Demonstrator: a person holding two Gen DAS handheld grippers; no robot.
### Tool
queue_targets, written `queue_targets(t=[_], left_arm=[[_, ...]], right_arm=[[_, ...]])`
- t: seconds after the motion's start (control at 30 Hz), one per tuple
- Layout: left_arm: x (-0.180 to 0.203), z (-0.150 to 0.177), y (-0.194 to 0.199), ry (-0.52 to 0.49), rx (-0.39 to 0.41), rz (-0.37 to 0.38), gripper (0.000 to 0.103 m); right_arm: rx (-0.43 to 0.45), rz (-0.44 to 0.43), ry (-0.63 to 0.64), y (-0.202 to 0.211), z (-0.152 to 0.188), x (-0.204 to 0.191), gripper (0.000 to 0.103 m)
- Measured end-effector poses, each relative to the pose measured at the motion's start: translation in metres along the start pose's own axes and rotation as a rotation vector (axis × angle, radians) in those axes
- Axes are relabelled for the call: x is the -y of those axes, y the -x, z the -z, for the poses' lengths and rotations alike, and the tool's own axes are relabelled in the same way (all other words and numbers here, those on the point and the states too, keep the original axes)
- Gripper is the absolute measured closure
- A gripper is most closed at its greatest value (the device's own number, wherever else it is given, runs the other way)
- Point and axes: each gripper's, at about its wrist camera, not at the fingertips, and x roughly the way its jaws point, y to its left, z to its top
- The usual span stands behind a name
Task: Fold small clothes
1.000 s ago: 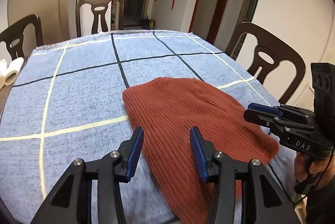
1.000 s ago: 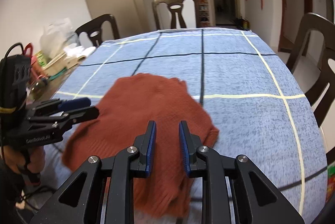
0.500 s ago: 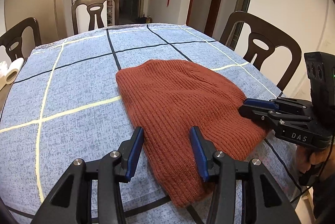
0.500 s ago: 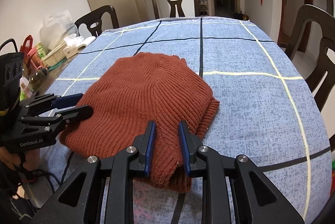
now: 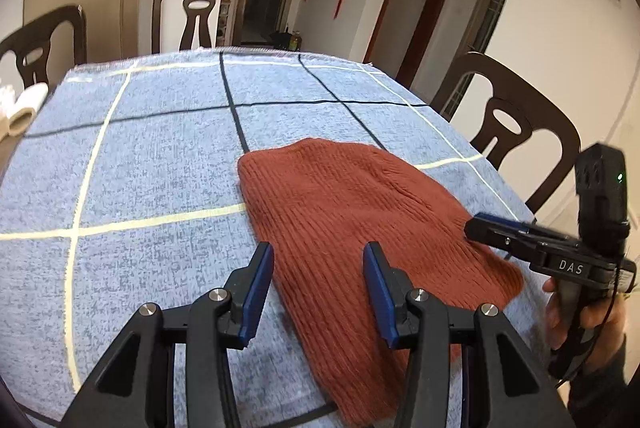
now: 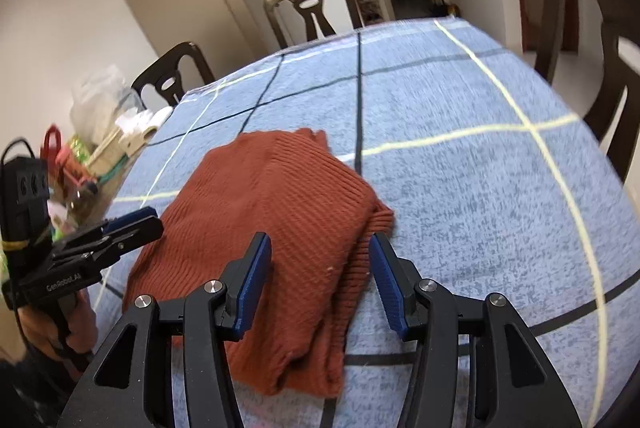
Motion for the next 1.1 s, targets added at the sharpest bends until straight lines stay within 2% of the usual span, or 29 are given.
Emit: queue_targets(t=[0.07,0.1,0.23,0.37,0.5,0.63,0.83,0.93,1.0,1.1], left_arm=[[-0.007,0.002,-0.008,0.036,-0.027,0.022,0.051],[-0.010,0.004,-0.010,0.057,-0.035,0.038,0.047],[-0.018,0.010,-0.014,0.107,-0.040,0.065,0.040],[-0.018,0.012,-0.017,0.124,-0.051,0.089,0.040],[-0.014,0.013,-0.021,0.118,-0.066,0.107,0.040],[-0.007,0.018,-0.023,0.103,-0.066,0.101,0.040],[0.001,0.014,-0.028,0.066,-0.075,0.067,0.040],[0.003,0.014,-0.029,0.057,-0.076,0.052,0.039],[0.004,0.015,-0.028,0.054,-0.072,0.045,0.039],[0.005,0.015,-0.028,0.043,-0.068,0.033,0.038]], right_arm=[[-0.022,-0.004,-0.039,-0.006,0.001,0.008,0.049],[-0.028,-0.012,-0.054,-0.008,0.001,0.011,0.043],[-0.021,-0.046,-0.091,-0.009,0.004,0.018,0.042],[-0.023,-0.062,-0.088,-0.010,0.003,0.015,0.042],[-0.034,-0.121,-0.106,-0.014,0.003,0.015,0.042],[-0.040,-0.145,-0.093,-0.014,0.005,0.012,0.042],[-0.047,-0.148,-0.080,-0.018,0.003,0.010,0.046],[-0.049,-0.150,-0.073,-0.021,0.002,0.008,0.052],[-0.053,-0.165,-0.072,-0.020,0.003,0.007,0.061],[-0.049,-0.157,-0.055,-0.019,0.005,0.005,0.062]])
